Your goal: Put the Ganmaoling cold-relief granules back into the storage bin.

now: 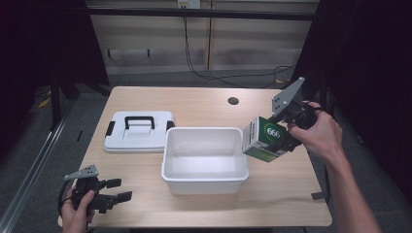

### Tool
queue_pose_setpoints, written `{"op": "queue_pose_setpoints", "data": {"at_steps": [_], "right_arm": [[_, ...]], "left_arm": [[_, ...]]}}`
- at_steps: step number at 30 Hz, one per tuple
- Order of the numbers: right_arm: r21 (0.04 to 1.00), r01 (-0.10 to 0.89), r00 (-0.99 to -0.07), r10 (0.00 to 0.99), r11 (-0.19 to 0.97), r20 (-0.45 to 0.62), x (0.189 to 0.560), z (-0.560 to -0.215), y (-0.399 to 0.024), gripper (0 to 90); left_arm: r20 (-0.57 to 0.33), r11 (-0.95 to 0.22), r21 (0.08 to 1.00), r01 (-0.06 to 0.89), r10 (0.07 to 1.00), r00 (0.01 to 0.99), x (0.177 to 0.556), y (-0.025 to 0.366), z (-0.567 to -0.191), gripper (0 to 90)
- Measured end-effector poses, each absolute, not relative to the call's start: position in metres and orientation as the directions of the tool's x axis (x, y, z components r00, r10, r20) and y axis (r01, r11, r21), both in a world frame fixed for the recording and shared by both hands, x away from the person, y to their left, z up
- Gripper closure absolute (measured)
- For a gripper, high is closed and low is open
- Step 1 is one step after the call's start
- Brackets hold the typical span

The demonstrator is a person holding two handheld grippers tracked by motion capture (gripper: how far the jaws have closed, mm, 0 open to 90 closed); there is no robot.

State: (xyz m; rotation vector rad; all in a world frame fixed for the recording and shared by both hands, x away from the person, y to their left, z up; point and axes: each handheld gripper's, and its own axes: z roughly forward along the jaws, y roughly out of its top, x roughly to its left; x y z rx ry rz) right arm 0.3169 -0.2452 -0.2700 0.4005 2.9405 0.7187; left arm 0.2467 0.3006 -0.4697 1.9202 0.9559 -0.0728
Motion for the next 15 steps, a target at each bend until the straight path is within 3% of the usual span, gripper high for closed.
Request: {"op": "queue_pose_setpoints", "data": {"at_steps": [15], "right_arm": [[0.454,0.187,-0.973,0.228,0.871,-0.037,0.335,-0.26,-0.205,16.6]], "left_arm": [[-0.42,-0.238,0.728,0.643,0.587,0.692,0.247,0.301,-0.47,16.0]]}}
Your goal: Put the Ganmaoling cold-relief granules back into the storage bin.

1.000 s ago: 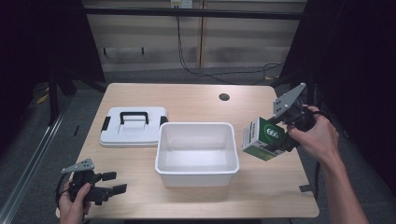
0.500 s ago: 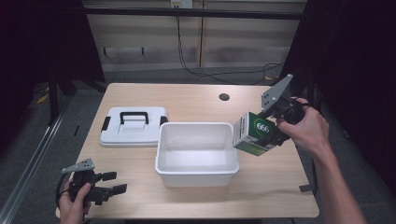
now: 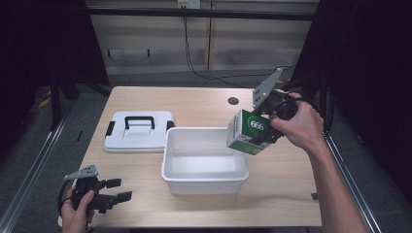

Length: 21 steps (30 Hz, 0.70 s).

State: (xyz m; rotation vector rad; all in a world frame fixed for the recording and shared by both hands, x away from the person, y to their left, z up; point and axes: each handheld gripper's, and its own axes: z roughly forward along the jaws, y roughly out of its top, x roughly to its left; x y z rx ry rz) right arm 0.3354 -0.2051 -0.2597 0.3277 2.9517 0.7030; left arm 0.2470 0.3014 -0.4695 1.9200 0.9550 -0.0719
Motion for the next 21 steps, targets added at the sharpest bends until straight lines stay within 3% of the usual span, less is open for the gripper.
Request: {"op": "queue_pose_setpoints", "data": {"at_steps": [21], "right_arm": [[0.37,0.123,-0.99,0.14,0.921,-0.018,0.347,-0.277,-0.154,16.5]], "left_arm": [[-0.422,-0.235,0.727,0.645,0.588,0.69,0.247,0.302,-0.469,16.0]]}}
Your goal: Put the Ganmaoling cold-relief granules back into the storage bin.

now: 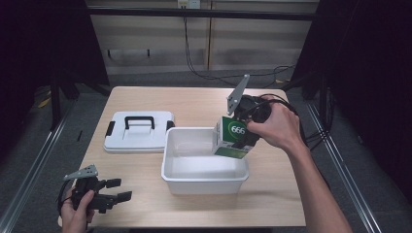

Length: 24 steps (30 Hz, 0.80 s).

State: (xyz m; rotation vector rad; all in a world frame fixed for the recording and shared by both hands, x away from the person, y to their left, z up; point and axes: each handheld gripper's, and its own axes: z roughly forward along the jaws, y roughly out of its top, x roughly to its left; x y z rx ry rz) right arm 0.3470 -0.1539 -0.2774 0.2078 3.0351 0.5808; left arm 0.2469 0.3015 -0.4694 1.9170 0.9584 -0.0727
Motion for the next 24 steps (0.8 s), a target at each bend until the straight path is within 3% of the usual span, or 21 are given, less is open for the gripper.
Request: {"op": "queue_pose_setpoints", "data": {"at_steps": [24], "right_arm": [[0.197,0.093,-0.995,0.098,0.976,-0.02,0.355,-0.317,-0.124,16.4]], "left_arm": [[-0.425,-0.231,0.73,0.643,0.584,0.692,0.247,0.302,-0.469,16.0]]}}
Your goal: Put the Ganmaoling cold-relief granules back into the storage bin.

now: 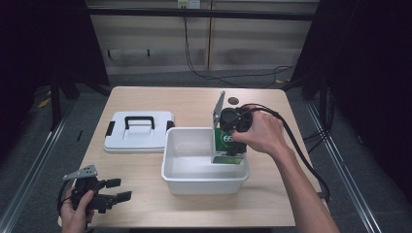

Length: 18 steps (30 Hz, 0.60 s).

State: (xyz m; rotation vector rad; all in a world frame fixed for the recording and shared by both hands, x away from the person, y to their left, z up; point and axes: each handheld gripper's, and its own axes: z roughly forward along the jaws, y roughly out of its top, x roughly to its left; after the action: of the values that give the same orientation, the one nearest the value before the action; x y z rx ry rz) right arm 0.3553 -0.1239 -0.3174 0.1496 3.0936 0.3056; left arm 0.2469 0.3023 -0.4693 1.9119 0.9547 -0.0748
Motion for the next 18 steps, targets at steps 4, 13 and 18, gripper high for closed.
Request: {"op": "queue_pose_setpoints", "data": {"at_steps": [4,13,18], "right_arm": [[0.195,0.096,-0.995,0.099,0.976,-0.009,0.356,-0.321,-0.124,16.3],[0.17,0.108,-0.994,0.108,0.979,0.01,0.359,-0.334,-0.125,16.3],[0.148,0.101,-0.995,0.101,0.984,0.01,0.36,-0.339,-0.122,16.2]], "left_arm": [[-0.426,-0.229,0.73,0.644,0.584,0.691,0.247,0.302,-0.469,16.0],[-0.426,-0.231,0.729,0.644,0.584,0.691,0.247,0.302,-0.469,16.0],[-0.424,-0.232,0.73,0.643,0.583,0.692,0.247,0.302,-0.469,16.0]]}}
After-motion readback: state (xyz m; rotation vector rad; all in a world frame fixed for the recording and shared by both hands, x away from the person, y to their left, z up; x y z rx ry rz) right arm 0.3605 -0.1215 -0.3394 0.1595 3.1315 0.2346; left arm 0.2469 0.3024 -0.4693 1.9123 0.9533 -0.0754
